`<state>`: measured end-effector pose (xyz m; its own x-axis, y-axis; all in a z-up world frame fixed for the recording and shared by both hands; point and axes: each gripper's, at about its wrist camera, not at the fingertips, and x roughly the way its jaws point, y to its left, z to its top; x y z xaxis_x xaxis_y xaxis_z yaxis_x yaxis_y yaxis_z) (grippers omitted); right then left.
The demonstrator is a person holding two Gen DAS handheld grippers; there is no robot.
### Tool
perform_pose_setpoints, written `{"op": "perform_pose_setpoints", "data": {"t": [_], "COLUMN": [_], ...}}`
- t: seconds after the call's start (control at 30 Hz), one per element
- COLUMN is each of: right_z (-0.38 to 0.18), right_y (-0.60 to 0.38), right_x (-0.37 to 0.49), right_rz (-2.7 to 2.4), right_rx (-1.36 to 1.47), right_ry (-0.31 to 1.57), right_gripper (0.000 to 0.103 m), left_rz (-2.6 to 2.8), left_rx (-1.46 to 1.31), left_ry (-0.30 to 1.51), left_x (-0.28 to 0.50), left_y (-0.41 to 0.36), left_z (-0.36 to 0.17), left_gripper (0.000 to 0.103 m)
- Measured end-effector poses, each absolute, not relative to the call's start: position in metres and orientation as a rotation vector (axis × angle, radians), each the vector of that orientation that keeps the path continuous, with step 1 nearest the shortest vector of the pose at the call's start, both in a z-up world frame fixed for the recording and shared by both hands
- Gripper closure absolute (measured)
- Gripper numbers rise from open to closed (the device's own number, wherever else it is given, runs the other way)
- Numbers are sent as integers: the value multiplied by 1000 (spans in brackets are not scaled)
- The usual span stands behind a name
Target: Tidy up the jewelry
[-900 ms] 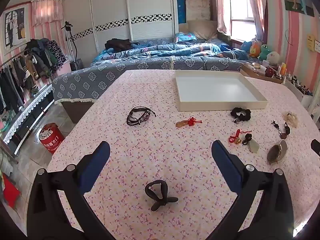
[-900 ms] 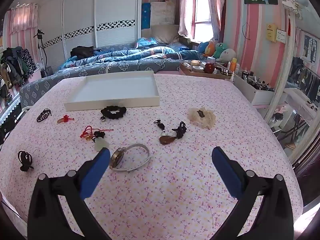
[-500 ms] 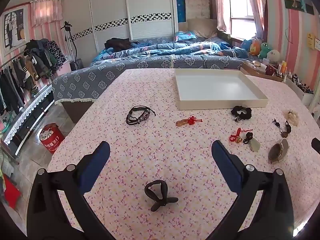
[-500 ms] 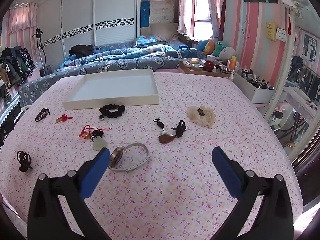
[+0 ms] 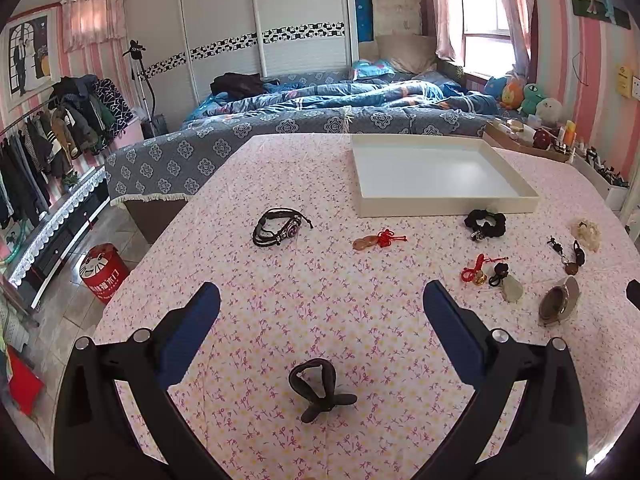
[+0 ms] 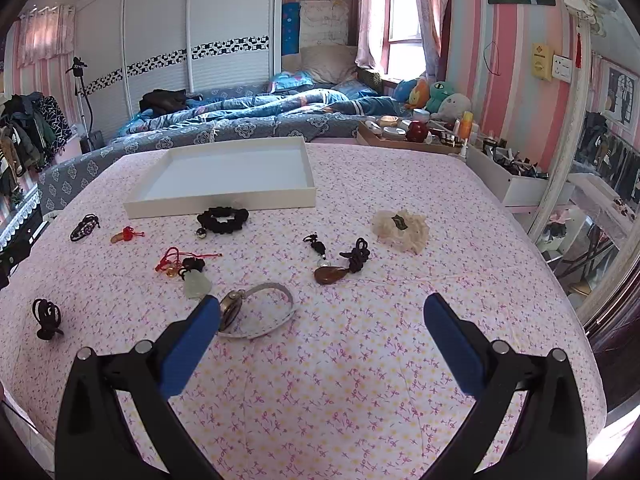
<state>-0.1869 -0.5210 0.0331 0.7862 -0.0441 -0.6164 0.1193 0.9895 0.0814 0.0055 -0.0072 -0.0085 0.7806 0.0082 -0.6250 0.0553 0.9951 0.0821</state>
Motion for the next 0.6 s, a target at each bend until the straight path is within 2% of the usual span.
{"op": "perform_pose_setpoints", "data": {"t": [0.6], "right_z": [34], "right_y": [-521], "right_x": [-189], "right_rz": [-77], "right_rx": [113], "right_ry": [659], "right_gripper": [1], "left_rz": [-23], "left_rx": [94], "left_ry": [684], "left_x": [4], "left_y": [-2], "left_z": [-9], "left_gripper": [3]}}
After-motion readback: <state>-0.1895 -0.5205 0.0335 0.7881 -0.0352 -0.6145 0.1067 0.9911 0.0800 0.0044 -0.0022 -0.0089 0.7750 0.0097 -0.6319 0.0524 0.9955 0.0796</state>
